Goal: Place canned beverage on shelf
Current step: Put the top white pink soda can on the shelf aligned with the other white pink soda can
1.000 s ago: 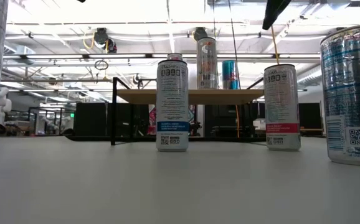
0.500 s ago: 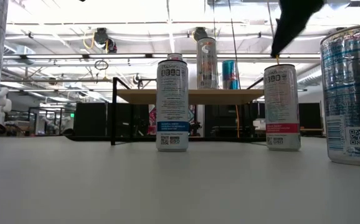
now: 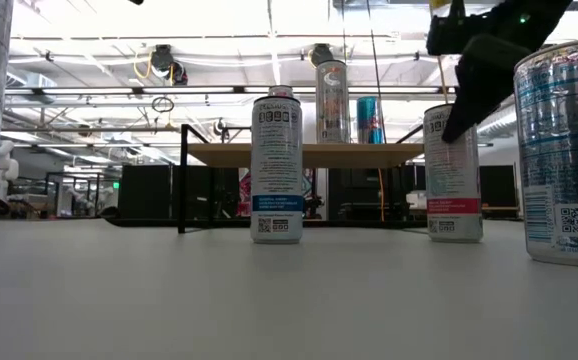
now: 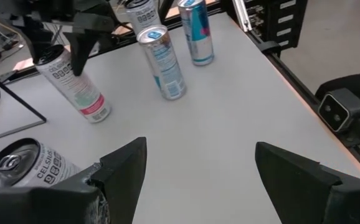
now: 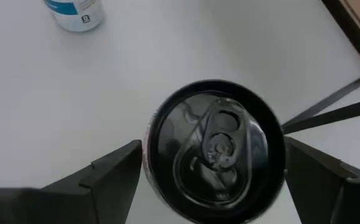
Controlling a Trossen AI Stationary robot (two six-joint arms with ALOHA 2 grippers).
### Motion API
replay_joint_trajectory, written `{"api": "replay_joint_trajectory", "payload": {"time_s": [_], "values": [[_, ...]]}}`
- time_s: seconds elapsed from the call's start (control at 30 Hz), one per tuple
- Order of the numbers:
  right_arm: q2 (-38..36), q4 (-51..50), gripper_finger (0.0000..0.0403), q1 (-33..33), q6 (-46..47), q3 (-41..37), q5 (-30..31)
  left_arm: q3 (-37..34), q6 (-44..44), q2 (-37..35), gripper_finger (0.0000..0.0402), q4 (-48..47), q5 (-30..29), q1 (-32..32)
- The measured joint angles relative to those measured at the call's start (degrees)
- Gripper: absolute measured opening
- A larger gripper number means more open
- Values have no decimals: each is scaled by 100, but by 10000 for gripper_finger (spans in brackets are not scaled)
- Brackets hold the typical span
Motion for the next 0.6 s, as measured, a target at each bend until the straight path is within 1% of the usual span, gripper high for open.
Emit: {"api": "replay_joint_trajectory", "payload": {"time_s": [0.2, 0.37, 0.47, 0.6], "values": [[0, 102, 314, -79, -125, -30, -38, 0, -7, -2, 299, 55, -17, 85], [2, 176, 311, -198, -58, -30, -338, 0, -6, -2, 299, 48, -22, 130], [2, 289, 290, -261, -65, -30, -477, 0, -5, -2, 299, 46, -22, 132], [4, 375, 241, -317, -70, -30, -494, 0, -32, -2, 299, 3, -20, 128]]}}
